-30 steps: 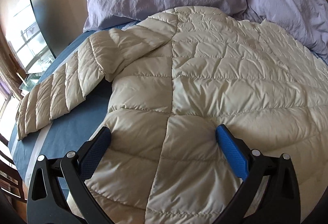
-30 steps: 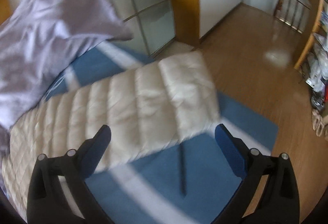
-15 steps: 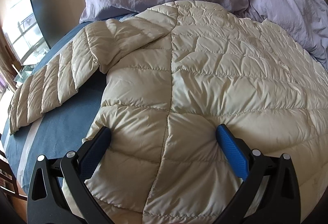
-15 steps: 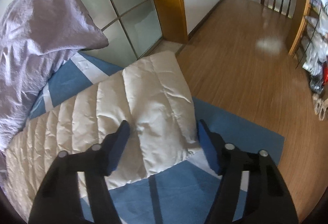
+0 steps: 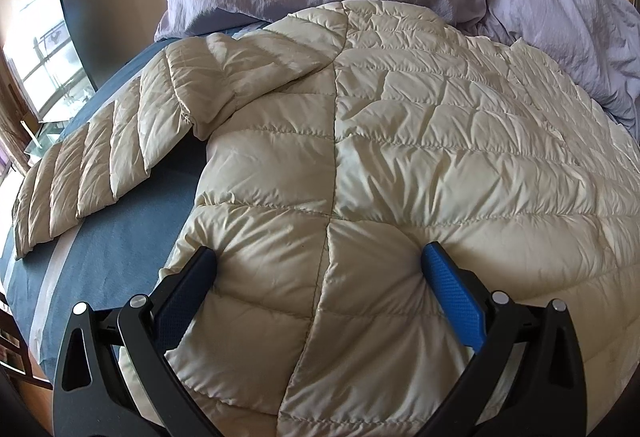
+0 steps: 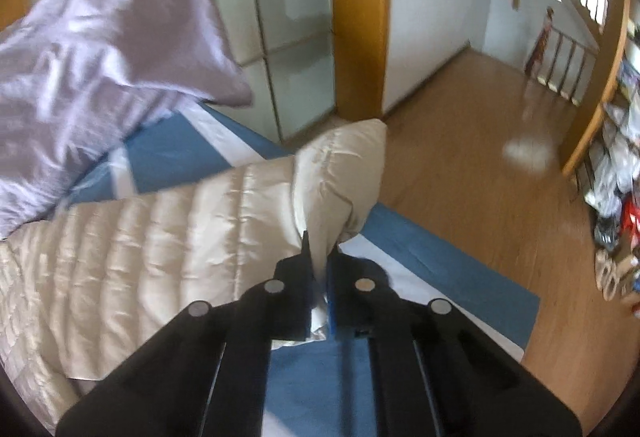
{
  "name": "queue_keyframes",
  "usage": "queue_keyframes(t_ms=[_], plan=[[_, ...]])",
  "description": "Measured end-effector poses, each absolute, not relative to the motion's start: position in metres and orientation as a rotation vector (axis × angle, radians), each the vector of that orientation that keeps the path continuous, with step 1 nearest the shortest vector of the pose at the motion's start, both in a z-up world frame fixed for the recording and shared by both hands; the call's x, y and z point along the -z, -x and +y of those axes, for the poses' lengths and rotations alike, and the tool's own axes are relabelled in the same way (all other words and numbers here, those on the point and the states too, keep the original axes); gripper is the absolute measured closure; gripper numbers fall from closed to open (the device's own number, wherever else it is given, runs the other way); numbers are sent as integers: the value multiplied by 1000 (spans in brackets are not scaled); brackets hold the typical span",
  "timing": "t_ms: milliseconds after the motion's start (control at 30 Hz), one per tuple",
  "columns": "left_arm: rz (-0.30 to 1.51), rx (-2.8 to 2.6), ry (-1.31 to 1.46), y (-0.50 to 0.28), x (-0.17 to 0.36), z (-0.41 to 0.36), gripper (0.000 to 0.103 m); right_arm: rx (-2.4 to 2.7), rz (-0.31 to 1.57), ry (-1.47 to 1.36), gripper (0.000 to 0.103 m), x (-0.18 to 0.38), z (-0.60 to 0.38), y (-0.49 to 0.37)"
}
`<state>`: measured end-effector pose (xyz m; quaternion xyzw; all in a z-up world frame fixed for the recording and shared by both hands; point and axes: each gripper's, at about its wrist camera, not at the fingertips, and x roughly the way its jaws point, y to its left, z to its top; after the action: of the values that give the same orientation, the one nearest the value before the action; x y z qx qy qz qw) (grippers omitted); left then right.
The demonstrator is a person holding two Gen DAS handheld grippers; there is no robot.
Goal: Fold large clothes
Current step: 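Grasp the jacket sleeve cuff with the right tool and lift it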
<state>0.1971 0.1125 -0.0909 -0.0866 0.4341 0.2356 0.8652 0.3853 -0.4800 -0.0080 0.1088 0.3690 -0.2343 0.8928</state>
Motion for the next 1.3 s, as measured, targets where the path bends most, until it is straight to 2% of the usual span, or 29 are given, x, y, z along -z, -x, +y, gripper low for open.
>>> queue_keyframes(t_ms=[333, 700, 1067, 1167, 1267, 1300], plan=[[909, -492, 187, -198, 91, 112, 1, 150, 694, -85, 97, -29, -334, -408], [909, -488, 194, -197, 92, 113, 1, -237, 817, 43, 97, 2, -137, -416], [908, -483, 204, -197, 93, 113, 1, -452, 892, 106, 96, 24, -25, -378], [908, -482, 207, -197, 93, 113, 1, -492, 917, 130, 91, 32, -10, -368], [907, -480, 210, -197, 93, 114, 1, -530, 945, 144, 82, 36, -2, -363], [907, -480, 211, -197, 93, 113, 1, -547, 953, 142, 76, 36, -1, -361]])
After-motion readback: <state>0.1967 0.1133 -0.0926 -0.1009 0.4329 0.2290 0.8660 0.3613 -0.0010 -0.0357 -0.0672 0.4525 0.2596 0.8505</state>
